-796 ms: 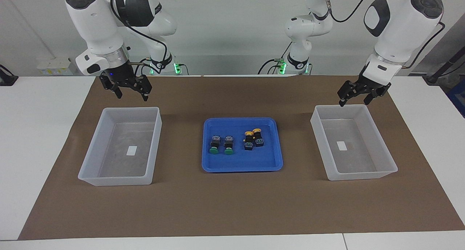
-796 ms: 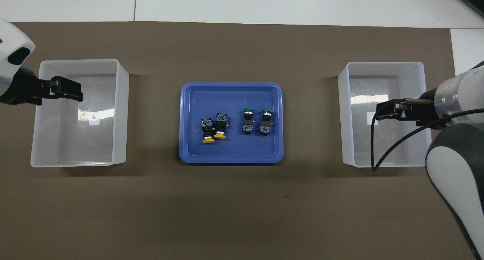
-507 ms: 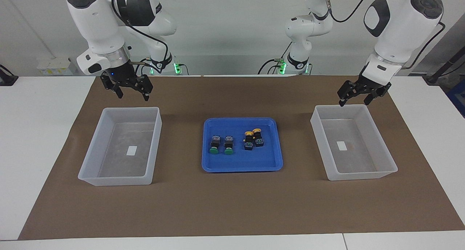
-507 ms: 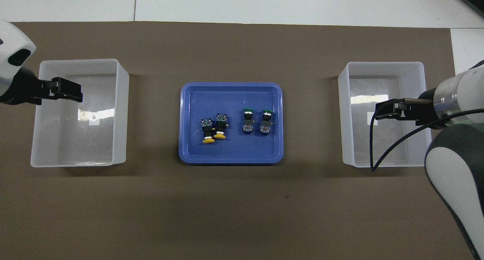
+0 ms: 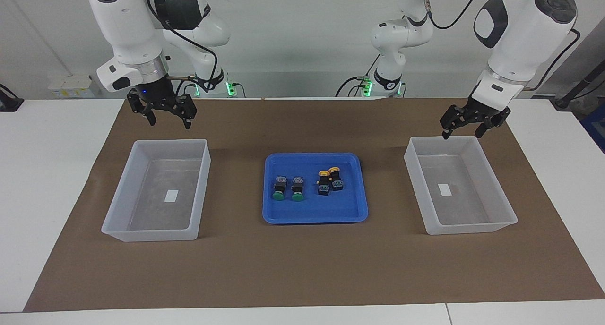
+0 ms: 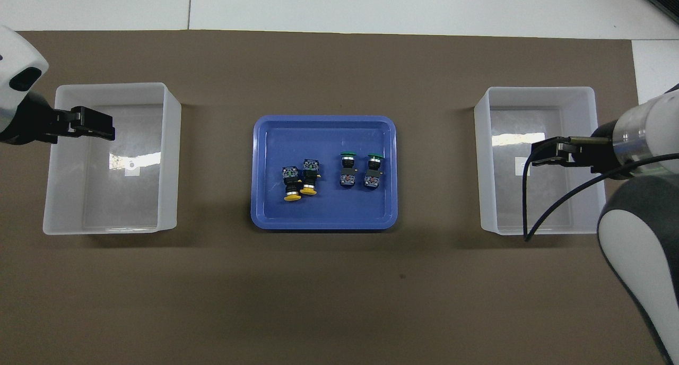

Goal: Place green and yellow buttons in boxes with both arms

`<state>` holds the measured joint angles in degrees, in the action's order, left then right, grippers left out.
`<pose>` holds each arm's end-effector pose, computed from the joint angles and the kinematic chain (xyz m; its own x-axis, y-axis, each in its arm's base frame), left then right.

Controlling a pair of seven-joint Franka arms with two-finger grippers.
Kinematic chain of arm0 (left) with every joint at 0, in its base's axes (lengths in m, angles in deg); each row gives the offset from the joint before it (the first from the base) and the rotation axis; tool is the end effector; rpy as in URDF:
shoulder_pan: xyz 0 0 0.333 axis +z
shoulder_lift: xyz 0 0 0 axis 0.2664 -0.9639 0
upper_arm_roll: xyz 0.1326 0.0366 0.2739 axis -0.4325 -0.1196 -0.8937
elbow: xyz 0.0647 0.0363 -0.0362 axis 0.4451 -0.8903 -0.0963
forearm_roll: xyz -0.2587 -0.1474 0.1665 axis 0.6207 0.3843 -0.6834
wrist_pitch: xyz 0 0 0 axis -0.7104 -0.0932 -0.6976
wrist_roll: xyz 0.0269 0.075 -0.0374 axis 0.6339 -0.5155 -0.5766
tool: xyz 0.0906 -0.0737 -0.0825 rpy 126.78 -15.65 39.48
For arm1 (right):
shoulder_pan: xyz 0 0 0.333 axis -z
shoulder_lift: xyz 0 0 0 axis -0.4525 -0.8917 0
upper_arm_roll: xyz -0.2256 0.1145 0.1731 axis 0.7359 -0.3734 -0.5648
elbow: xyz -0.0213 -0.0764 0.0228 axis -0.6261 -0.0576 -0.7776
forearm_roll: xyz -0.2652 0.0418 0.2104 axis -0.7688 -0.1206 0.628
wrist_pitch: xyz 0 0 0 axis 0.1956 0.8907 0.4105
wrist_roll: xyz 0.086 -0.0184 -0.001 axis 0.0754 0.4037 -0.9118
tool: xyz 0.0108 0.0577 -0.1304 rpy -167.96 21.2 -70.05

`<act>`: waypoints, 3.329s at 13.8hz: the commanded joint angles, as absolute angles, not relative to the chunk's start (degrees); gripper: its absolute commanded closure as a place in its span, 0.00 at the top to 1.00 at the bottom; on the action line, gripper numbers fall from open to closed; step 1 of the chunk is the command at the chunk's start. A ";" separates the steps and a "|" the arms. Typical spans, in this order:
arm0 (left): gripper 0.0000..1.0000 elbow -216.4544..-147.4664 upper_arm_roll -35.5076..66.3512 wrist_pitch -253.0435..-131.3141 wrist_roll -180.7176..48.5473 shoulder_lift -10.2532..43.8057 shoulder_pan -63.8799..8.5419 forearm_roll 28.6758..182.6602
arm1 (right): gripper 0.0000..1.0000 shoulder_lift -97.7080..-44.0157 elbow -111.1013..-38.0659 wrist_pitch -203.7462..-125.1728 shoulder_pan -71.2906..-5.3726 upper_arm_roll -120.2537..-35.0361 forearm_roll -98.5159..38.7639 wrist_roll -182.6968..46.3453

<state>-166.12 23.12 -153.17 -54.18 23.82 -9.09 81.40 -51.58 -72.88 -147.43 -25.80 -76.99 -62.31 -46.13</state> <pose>0.5295 -0.0405 0.5438 0.9985 -0.0111 0.0530 -0.0126 -0.9995 0.0293 0.4920 0.0444 0.5425 0.9885 -0.1423 0.0508 -0.1438 -0.9892 0.0285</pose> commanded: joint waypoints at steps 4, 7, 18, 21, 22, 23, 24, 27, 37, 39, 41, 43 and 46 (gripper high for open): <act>1.00 -172.16 23.47 -157.59 -54.51 26.40 -9.74 81.15 | 1.00 -52.09 -71.90 -146.27 -26.46 -77.48 -63.19 -47.43; 1.00 -172.52 23.73 -158.03 -59.41 26.14 -12.19 81.59 | 1.00 -52.00 -71.99 -146.35 -26.38 -77.48 -63.10 -47.61; 1.00 -180.69 23.64 -173.50 -79.45 23.33 -23.26 81.67 | 1.00 -52.00 -72.08 -146.53 -26.38 -77.48 -63.10 -47.70; 1.00 -182.09 23.56 -177.44 -83.42 22.18 -25.91 81.67 | 1.00 -51.92 -72.26 -146.53 -26.38 -77.48 -63.02 -47.70; 1.00 -182.97 23.64 -178.59 -83.43 22.27 -25.91 81.67 | 1.00 -51.92 -72.26 -146.53 -26.38 -77.39 -63.10 -47.70; 1.00 -183.32 23.64 -179.21 -83.43 22.18 -26.26 81.67 | 1.00 -51.92 -72.26 -146.53 -26.38 -77.39 -63.02 -47.70; 1.00 -183.59 23.64 -179.74 -83.60 22.09 -26.78 81.59 | 1.00 -51.92 -72.43 -146.62 -26.38 -77.47 -63.01 -47.70; 1.00 -186.66 23.64 -182.90 -84.21 22.44 -28.10 81.67 | 1.00 -51.92 -72.43 -146.70 -26.38 -77.48 -63.01 -47.70; 1.00 -191.59 23.47 -189.49 -89.75 18.15 -34.78 81.59 | 1.00 -51.74 -72.61 -146.79 -26.47 -77.48 -62.93 -47.70; 1.00 -191.59 23.47 -190.11 -90.28 16.91 -35.23 81.50 | 1.00 -51.65 -72.61 -146.36 -26.47 -77.56 -62.40 -47.70; 1.00 -191.68 23.38 -191.34 -90.80 15.68 -35.75 81.50 | 1.00 -51.65 -72.61 -146.62 -26.47 -77.56 -62.22 -47.61; 0.97 -191.59 23.29 -193.27 -91.86 13.57 -36.36 80.97 | 1.00 -51.57 -72.96 -146.79 -26.47 -77.65 -62.22 -47.61; 0.90 -191.50 23.29 -194.68 -92.13 11.90 -36.72 80.97 | 1.00 -51.57 -72.96 -146.88 -26.47 -77.56 -62.22 -47.70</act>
